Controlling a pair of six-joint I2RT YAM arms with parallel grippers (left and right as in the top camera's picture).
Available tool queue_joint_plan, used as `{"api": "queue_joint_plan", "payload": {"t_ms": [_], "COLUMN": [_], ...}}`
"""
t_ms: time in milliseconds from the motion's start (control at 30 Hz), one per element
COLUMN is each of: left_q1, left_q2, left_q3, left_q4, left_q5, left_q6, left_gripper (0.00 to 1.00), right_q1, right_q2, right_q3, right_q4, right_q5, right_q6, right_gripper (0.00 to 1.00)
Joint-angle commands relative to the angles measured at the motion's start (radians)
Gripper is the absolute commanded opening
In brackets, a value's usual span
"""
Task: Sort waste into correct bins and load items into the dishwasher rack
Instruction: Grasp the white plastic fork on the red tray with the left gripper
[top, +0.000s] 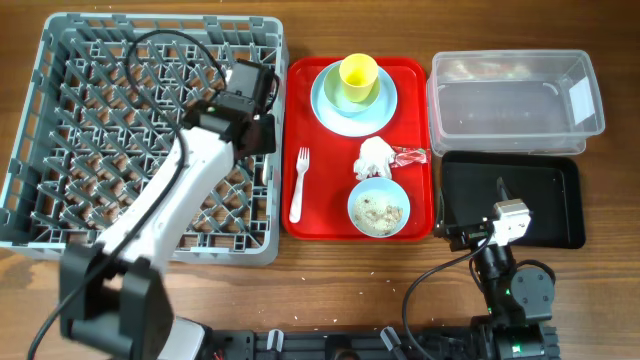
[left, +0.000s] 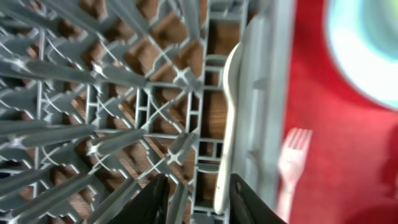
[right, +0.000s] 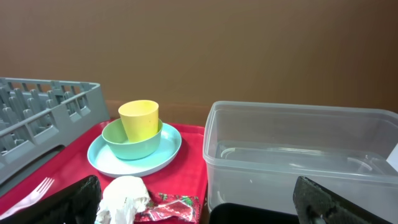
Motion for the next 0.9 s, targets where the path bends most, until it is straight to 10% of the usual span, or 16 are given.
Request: {"api": "queue_joint_plan", "payload": {"t_ms": [0, 167, 433, 867], "left_q1": [-0.024, -0.166, -0.358, -0.373], "left_q2": [-0.130, -0.056, 0.166, 0.365], "left_q3": [-0.002, -0.015, -0.016, -0.021], "left_q4": [0.002, -0.006, -0.004, 0.034], "left_q5": [0.174, 0.206, -0.062, -0.175], "left_q6": [-0.037, -0.088, -0.308, -0.321], "left_gripper": [0.27, 0.15, 0.26, 0.26], "right_q1": [0.003, 0.003, 0.003, 0.003], "right_q2": [-0.005, -0.005, -0.005, -0.005], "right_q3": [-0.001, -0.001, -0.001, -0.001], "right_q4": [0.003, 0.003, 0.003, 0.003], "right_q5": [0.009, 0.009, 0.009, 0.009], "right_q6": [-0.004, -0.005, -0.005, -0.005], "right_gripper": [1.00, 1.00, 1.00, 1.00]}}
